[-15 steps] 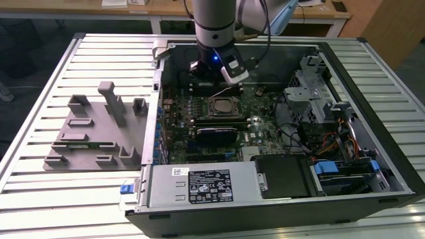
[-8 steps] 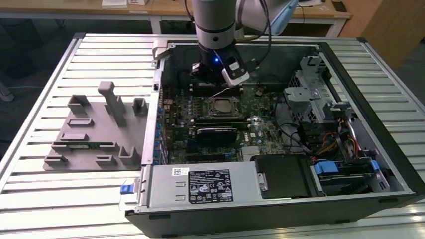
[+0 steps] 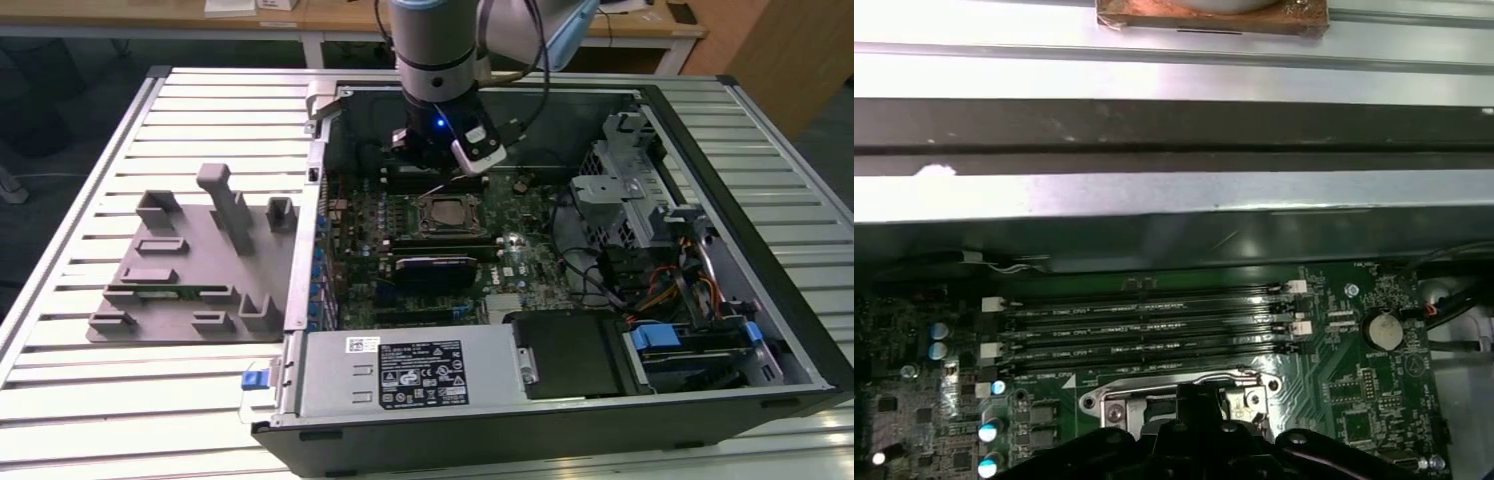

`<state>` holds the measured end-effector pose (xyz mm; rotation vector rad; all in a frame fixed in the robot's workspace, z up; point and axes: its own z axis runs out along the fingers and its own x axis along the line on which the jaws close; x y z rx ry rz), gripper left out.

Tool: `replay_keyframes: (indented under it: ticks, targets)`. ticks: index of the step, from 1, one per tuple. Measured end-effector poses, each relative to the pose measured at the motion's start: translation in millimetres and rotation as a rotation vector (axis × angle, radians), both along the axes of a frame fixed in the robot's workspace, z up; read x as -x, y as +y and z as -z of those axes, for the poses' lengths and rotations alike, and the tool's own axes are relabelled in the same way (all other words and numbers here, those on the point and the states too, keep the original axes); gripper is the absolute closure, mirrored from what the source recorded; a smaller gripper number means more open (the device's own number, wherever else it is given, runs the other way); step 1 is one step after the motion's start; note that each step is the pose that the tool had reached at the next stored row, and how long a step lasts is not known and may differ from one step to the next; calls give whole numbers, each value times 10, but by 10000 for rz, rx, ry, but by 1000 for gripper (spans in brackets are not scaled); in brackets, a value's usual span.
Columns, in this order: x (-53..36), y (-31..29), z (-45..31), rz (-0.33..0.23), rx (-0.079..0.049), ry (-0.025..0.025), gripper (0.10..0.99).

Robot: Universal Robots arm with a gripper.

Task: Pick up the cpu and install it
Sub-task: 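Install the first cpu locking lever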

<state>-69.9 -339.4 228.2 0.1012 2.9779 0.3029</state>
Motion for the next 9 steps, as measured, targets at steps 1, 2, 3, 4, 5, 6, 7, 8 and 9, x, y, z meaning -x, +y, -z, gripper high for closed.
replay_keyframes:
  ticks: [1, 2, 3, 4, 5, 6, 7, 8, 9]
  targets:
    - [-5, 0, 4, -2, -3, -51, 980]
    - [-8, 0, 7, -3, -4, -100, 980]
    - [-11, 0, 11, -2, -5, -148, 980]
    - [-12, -1, 15, -2, -6, -196, 980]
    - [-12, -1, 21, -2, -6, -238, 980]
    - [-12, 0, 29, -2, -8, -276, 980]
    - [-12, 0, 37, -1, -10, -315, 980]
    - [-12, -1, 45, 0, -7, -362, 980]
    - [-10, -1, 52, 2, -8, -400, 980]
